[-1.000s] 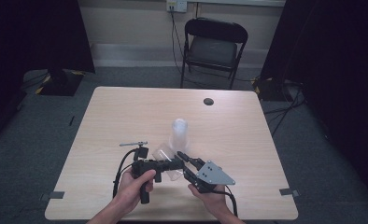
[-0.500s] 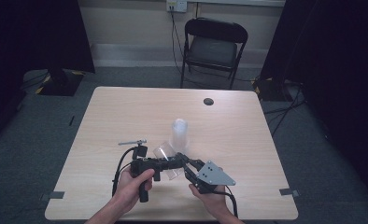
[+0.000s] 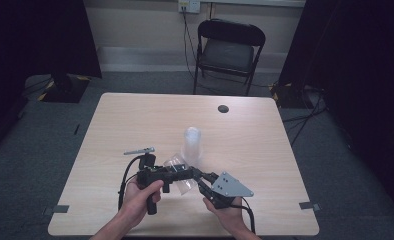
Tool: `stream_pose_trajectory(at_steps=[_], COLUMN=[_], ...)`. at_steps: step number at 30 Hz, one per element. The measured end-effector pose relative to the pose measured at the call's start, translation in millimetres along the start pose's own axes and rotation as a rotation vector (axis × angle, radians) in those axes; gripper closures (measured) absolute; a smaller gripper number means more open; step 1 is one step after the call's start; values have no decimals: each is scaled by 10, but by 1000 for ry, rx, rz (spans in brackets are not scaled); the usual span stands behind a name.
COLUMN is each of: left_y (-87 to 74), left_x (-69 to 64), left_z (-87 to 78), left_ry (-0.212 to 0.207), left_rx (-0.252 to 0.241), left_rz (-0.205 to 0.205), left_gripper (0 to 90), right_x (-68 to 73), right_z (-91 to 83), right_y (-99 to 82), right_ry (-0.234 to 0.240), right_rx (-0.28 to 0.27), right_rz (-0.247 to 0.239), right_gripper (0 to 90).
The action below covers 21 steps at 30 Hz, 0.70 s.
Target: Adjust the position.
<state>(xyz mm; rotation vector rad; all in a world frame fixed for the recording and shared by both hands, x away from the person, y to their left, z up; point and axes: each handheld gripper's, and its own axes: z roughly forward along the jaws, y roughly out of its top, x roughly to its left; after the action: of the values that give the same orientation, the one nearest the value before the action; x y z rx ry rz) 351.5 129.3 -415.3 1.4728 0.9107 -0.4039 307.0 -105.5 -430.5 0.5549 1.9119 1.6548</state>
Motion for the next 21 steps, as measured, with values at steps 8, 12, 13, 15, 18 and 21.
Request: stream_pose_trajectory(at_steps=[8, 12, 13, 15, 18, 21], left_y=[7, 13, 19, 36, 46, 54], left_x=[-5, -9, -11, -20, -23, -23], left_z=[-15, -9, -9, -17, -31, -33], left_ry=[27, 36, 41, 56, 50, 45], left_rx=[-4, -6, -3, -8, -11, -15], left_rz=[38, 46, 56, 79, 86, 93], left_gripper=[195, 177, 171, 156, 155, 152], right_x=[-4, -6, -9, -14, -10, -10], right_z=[-4, -7, -7, -9, -17, -19], right_y=[26, 27, 27, 27, 32, 35], right_ry=[18, 22, 24, 30, 38, 43], right_rx=[41, 48, 48, 52, 45, 41], right_rz=[17, 32, 31, 36, 38, 39], right_gripper=[895, 896, 897, 897, 899, 900])
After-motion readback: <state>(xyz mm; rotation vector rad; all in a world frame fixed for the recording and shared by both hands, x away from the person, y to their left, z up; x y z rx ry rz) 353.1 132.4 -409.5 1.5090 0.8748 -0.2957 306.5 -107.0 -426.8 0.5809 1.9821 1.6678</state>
